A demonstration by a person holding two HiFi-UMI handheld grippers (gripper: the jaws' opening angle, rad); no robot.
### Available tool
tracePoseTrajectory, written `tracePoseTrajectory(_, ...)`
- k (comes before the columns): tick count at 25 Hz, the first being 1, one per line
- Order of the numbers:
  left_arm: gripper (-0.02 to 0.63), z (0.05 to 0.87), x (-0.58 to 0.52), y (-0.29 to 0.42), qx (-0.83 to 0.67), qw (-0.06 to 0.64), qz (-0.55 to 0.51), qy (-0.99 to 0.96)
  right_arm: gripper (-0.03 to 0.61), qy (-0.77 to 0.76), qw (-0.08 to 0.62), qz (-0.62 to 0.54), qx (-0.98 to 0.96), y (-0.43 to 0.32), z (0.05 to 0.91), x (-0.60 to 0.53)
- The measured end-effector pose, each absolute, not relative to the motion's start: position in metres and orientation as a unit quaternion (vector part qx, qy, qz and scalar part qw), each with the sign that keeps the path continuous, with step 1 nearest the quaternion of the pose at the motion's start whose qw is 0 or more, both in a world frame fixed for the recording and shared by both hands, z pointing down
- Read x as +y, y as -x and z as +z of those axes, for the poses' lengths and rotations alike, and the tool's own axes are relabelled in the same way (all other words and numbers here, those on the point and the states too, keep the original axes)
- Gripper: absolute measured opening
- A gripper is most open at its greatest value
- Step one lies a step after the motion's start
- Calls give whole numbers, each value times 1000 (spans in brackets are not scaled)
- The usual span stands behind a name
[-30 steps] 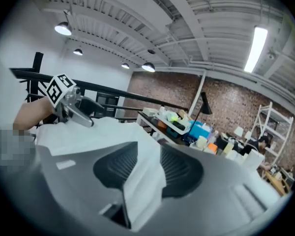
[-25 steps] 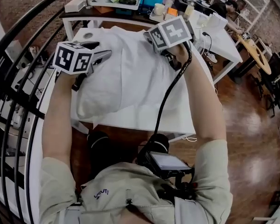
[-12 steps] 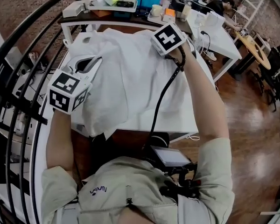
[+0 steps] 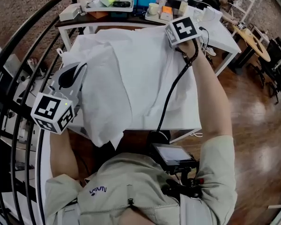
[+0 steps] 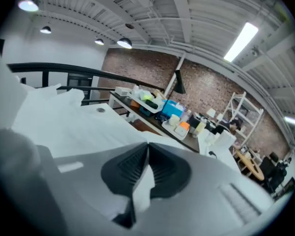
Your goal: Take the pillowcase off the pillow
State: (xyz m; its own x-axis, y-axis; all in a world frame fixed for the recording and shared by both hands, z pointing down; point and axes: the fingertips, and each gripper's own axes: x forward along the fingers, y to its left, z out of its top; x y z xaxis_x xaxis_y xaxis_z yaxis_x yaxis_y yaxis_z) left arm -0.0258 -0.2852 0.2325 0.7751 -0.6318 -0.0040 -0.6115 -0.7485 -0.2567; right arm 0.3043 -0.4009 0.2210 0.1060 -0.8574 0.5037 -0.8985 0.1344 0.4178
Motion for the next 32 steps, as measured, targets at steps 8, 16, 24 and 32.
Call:
tracePoseTrajectory(8, 14, 275, -365, 55, 355, 1, -41, 934, 5, -680, 329, 82, -650, -331, 257, -408)
tracePoseTrajectory(16, 254, 254, -342, 27, 316, 37, -43, 947, 141, -632, 264, -26, -728, -287, 224, -356)
tracePoseTrajectory(24, 308, 236, -239, 23, 321, 100, -50, 941, 141, -614, 151, -24, -775, -244, 227, -253)
tracePoseTrajectory(32, 373, 300, -180, -3, 305, 119, -150, 933, 147, -577, 200, -35, -791, -194, 271, -186)
